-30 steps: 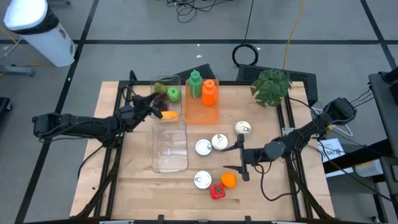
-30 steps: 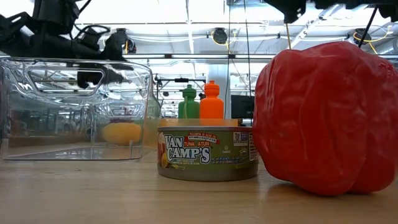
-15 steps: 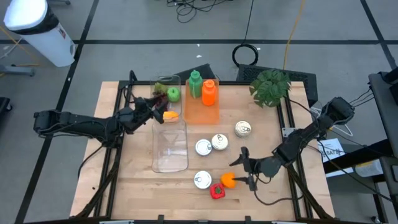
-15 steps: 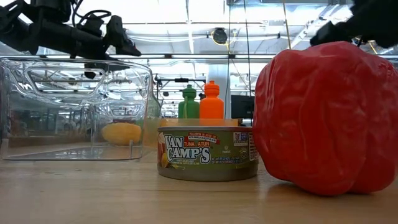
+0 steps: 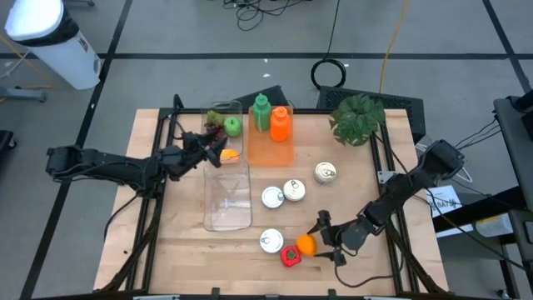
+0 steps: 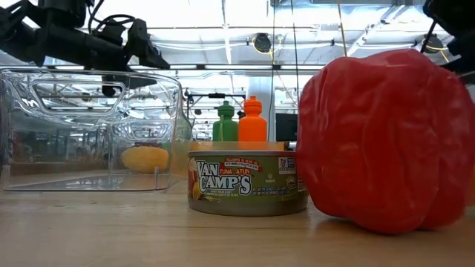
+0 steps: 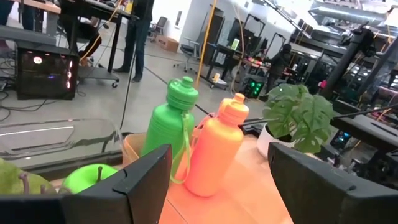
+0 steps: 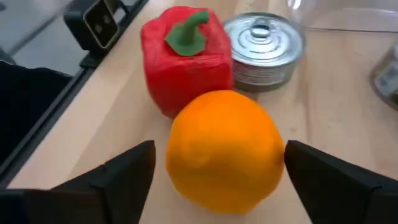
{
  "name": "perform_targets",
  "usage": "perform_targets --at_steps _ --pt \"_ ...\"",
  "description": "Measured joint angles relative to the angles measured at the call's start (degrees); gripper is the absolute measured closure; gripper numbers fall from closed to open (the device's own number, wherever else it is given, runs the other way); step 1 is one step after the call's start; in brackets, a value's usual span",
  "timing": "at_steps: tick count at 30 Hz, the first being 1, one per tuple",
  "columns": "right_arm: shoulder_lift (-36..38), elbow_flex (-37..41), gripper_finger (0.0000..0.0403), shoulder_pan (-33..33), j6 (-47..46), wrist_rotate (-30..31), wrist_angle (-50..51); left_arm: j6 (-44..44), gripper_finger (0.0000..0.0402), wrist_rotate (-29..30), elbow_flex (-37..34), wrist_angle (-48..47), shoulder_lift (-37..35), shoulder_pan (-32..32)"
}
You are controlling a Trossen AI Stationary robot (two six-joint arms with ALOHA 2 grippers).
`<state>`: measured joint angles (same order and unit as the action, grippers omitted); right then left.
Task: Pick & Place Food Item
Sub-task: Put the orange into the top transparent bin
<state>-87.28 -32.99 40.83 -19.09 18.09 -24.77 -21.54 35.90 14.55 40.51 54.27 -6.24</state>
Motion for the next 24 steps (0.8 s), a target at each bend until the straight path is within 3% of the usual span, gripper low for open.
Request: perform_targets --at_steps 5,9,24 --pt "-0.84 0.0 0.0045 -0.52 0.22 0.03 -1.45 0.0 0.0128 0.1 0.02 -0.05 0.97 -0.02" --pt "-0.84 -0.02 0.0051 -0.86 0.59 2.87 -0.97 0.0 0.0128 0.13 0.02 0.13 0.93 -0.04" --pt "-2.92 -0.02 0.0062 -1.1 1.02 2.61 -0.29 -1.07 0.0128 0.15 0.02 0.13 0.93 -0.07"
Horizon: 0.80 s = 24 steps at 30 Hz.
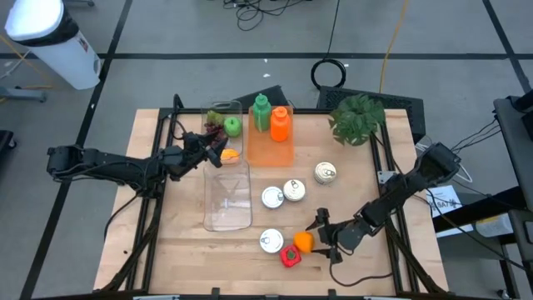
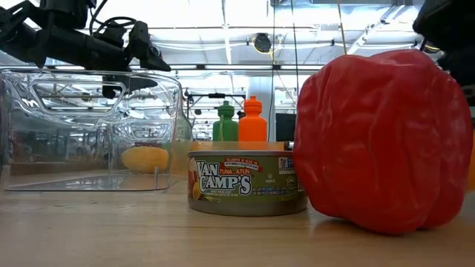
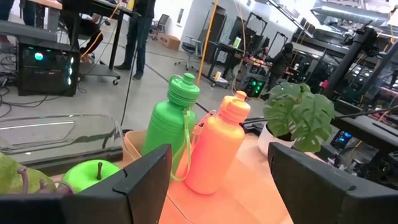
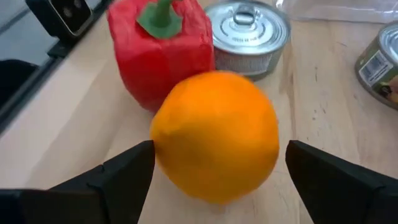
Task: Pick & Place Food Item
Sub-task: Put the orange into the top transparent bin
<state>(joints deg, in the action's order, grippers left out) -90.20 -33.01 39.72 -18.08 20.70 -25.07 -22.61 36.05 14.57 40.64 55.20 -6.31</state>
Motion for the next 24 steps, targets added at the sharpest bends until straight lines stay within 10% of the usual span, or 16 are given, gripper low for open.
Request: perform_targets --at_steps 11,24 --pt "-6.22 -0.02 0.0077 -0.37 3.83 -1.22 -10.14 -0.17 0.0128 0.02 0.0 -0.04 0.0 -0.04" --pt "-6.18 -0.02 0.0211 -1.07 4.43 -1.46 -10.31 -0.19 0.0128 0.02 0.0 -0.09 0.0 -0.04"
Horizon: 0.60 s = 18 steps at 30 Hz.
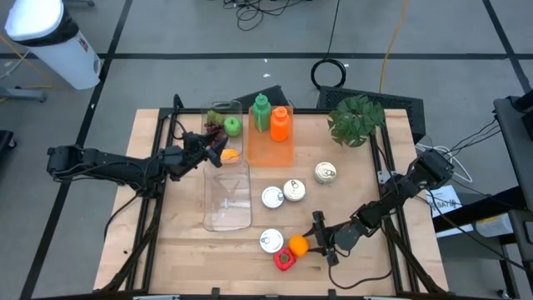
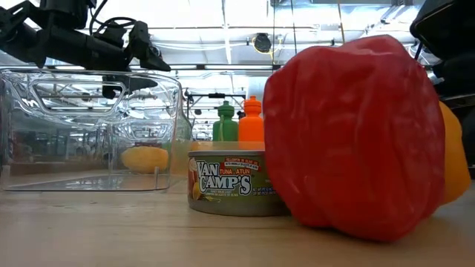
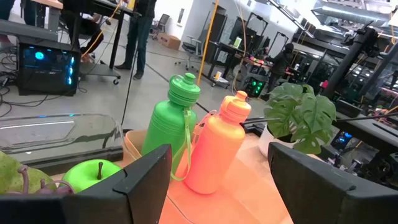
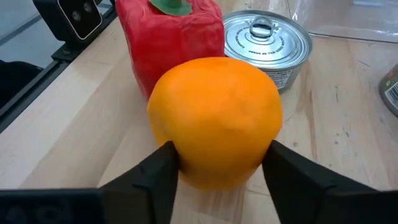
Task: Pick & Place Food Item
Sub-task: Put the orange into the top transparent bin
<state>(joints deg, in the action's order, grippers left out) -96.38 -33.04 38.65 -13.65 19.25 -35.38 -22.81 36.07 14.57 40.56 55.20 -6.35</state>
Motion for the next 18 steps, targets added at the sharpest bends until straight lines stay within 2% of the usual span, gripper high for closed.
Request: perform_targets --at_steps 9,14,16,18 --pt "0.11 0.0 0.0217 -0.02 2.69 0.07 -1.53 0.0 0.0128 0.0 0.0 0.0 0.0 0.0" --pt "3.4 0.0 0.0224 -0.02 4.21 0.11 -1.64 0.0 0.0128 -0.04 0.0 -0.02 0.0 0.0" --pt "5.92 0.0 0.0225 -0.02 4.88 0.13 -1.59 0.0 0.0128 -1.95 0.0 -0.02 -0.02 0.0" --pt "8.54 0.0 0.0223 -0.02 6.22 0.13 -1.85 0.0 0.0128 -6.45 0.0 0.27 -0.02 0.0"
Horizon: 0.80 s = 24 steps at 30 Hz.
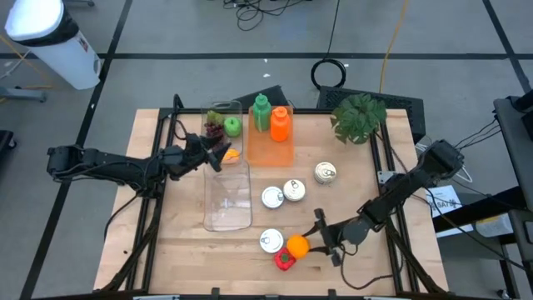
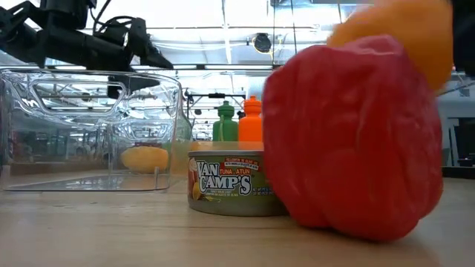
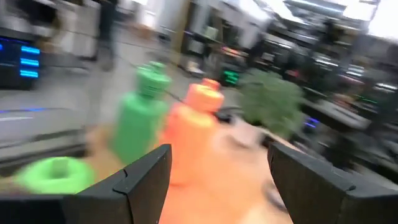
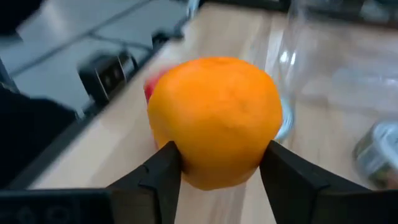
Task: Pick & Place Food Item
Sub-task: Put the orange into the top transparent bin
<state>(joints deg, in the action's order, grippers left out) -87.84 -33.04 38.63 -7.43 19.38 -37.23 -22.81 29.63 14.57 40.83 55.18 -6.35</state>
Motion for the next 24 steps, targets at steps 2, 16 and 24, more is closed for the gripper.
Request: perform_targets --at_steps 2,16,24 --pt "2.53 0.0 0.0221 0.0 1.89 0.04 0.19 0.0 0.0128 -5.53 0.0 1.17 0.0 0.05" --pt "11.56 0.02 0.0227 -1.11 6.21 3.0 0.21 18.76 0.0128 -22.67 11.08 5.6 12.24 12.69" --pt "11.68 0.01 0.0228 -1.1 6.39 2.89 -0.71 38.21 0.0128 -30.79 28.91 0.47 31.18 20.73"
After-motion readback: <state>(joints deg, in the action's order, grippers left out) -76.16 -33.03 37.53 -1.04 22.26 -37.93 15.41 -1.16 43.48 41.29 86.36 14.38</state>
